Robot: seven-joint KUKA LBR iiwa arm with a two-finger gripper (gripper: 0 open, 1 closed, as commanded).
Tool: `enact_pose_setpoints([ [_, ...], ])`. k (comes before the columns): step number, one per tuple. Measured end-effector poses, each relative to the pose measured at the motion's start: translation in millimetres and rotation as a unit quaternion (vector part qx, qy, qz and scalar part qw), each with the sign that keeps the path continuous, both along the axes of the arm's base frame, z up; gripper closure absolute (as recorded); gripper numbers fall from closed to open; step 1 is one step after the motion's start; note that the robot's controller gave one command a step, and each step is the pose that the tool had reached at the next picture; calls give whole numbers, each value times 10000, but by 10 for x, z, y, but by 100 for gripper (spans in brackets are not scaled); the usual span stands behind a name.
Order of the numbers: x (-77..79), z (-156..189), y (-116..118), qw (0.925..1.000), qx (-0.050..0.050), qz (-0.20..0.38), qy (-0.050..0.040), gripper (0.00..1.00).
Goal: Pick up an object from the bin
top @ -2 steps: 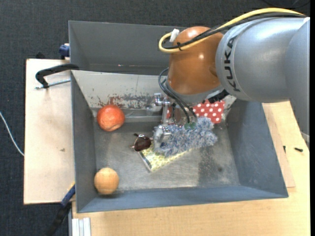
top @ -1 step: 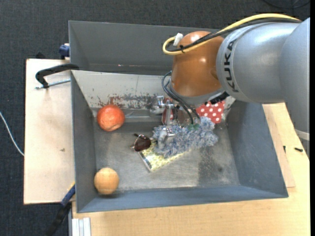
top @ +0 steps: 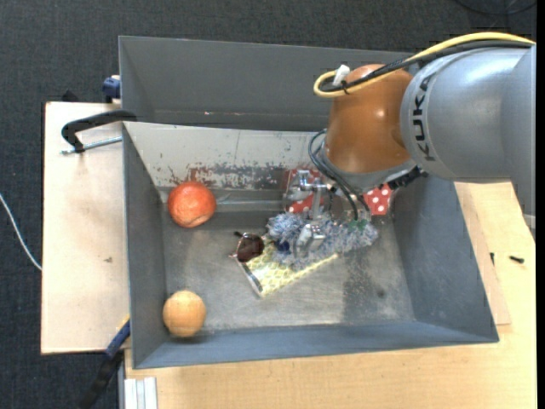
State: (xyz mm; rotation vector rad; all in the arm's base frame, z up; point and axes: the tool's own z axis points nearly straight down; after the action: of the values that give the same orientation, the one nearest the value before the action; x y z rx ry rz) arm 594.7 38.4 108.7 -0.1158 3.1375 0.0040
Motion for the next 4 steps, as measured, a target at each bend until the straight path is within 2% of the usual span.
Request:
enact_pose_setpoints([
  [1,59,-330,-88,9999,-3,155,38,0],
  [2,64,-311,-81,9996,-8,-294,18,100],
  [4,67,-305,-80,9996,-7,-294,14,100],
])
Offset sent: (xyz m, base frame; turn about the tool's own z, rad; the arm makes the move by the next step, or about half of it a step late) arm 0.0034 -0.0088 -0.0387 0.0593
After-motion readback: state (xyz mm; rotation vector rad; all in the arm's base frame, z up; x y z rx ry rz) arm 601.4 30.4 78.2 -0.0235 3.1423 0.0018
